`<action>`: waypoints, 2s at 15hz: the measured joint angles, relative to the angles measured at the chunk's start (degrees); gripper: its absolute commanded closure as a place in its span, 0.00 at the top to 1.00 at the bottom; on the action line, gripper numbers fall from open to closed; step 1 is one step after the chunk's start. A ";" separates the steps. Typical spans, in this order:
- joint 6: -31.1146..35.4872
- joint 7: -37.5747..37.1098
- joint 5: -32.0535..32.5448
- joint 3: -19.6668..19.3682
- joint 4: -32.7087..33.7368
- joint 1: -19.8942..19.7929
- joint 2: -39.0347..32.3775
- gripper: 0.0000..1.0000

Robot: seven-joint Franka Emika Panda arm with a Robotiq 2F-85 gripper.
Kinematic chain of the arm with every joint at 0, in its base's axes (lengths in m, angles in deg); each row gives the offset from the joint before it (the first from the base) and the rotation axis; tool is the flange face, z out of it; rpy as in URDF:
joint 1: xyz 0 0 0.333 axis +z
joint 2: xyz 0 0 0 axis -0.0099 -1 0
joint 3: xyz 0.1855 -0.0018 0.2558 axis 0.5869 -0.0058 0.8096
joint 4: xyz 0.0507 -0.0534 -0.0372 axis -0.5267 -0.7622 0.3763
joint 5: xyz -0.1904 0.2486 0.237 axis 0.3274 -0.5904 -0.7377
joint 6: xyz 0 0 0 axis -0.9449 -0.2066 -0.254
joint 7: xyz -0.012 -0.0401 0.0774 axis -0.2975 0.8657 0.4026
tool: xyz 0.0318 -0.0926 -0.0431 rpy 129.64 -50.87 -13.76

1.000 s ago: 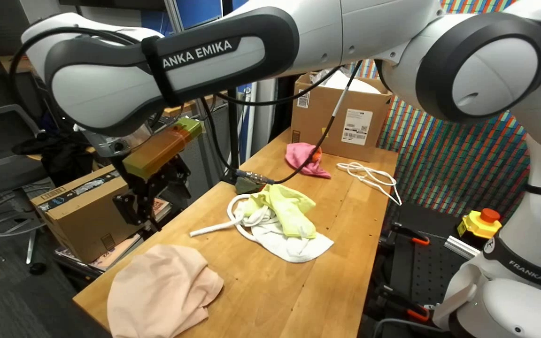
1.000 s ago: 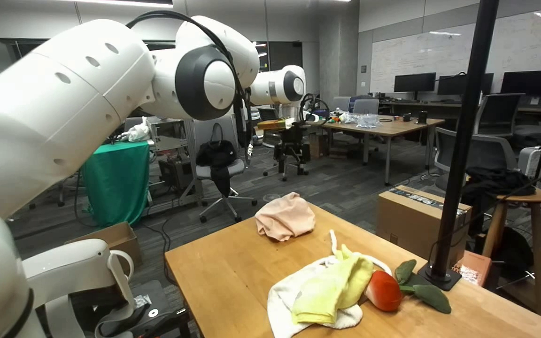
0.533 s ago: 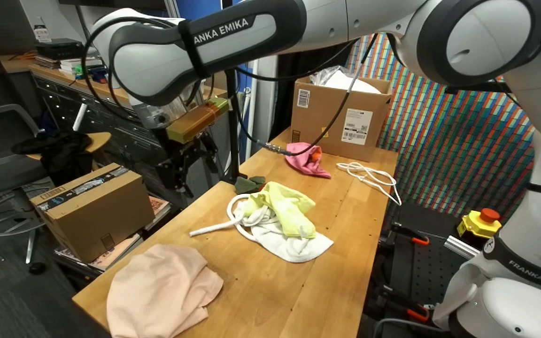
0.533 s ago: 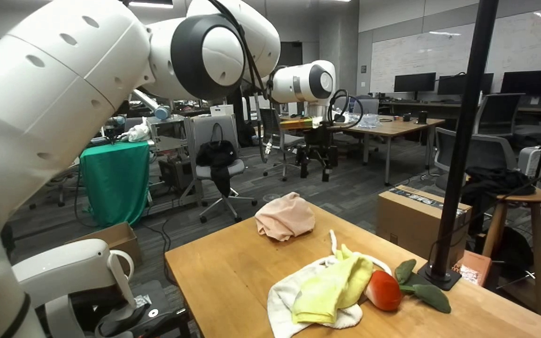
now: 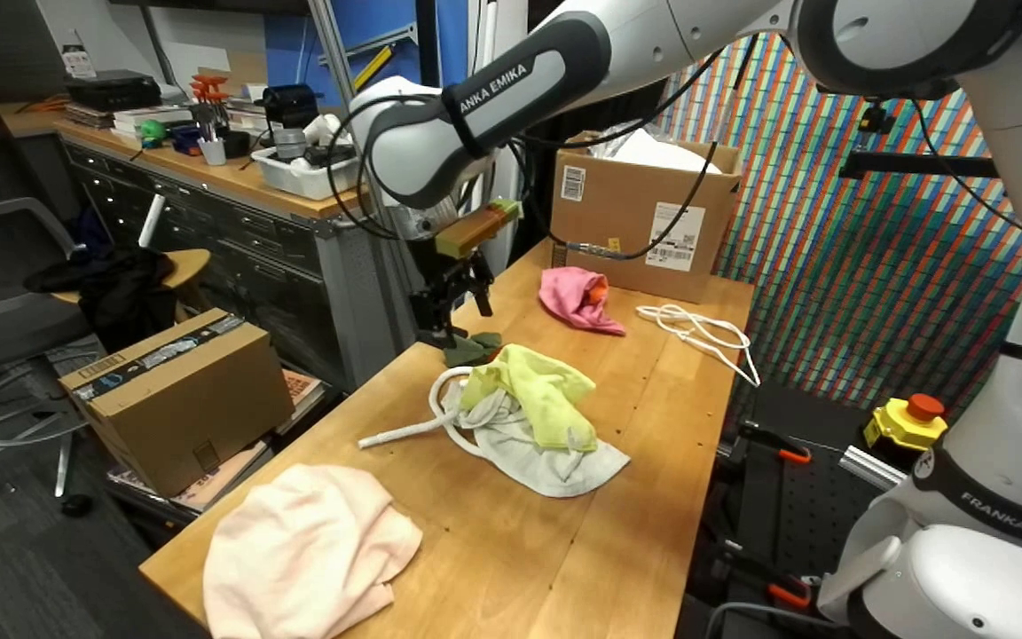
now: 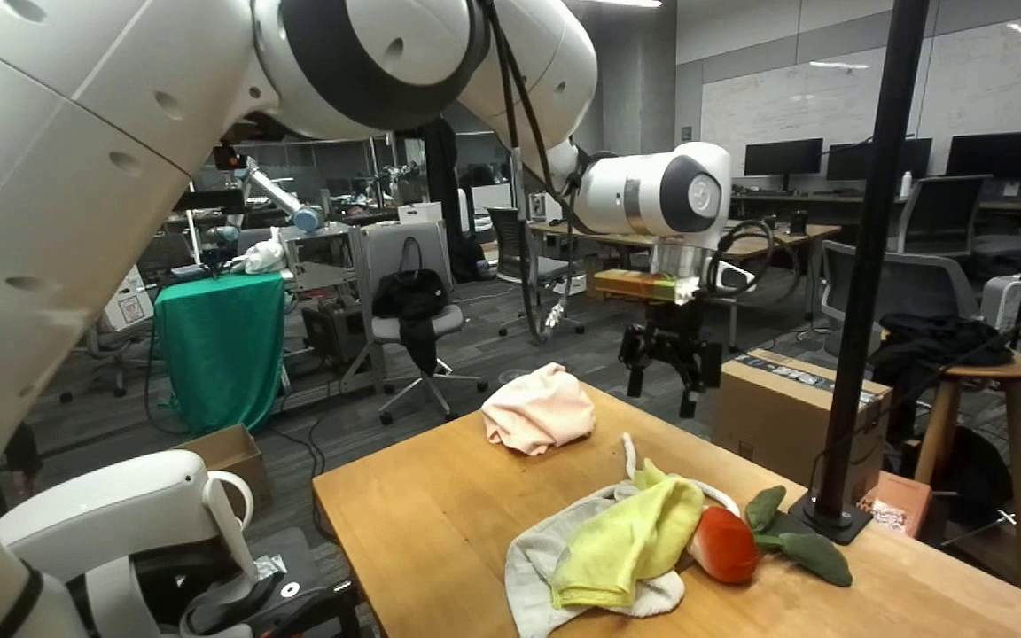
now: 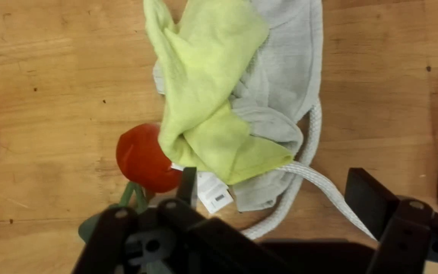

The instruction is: Separate the pile of clothes on the table

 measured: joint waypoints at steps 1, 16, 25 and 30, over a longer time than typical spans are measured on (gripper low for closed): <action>1.43 1.45 -0.48 -0.19 -2.10 -1.38 0.32 1.00; 12.03 9.66 -2.48 0.15 -20.75 -4.43 1.89 0.58; 10.95 11.92 -5.36 0.15 -21.09 -4.62 3.66 0.00; 8.98 11.97 -5.37 0.15 -21.22 -4.61 6.30 0.01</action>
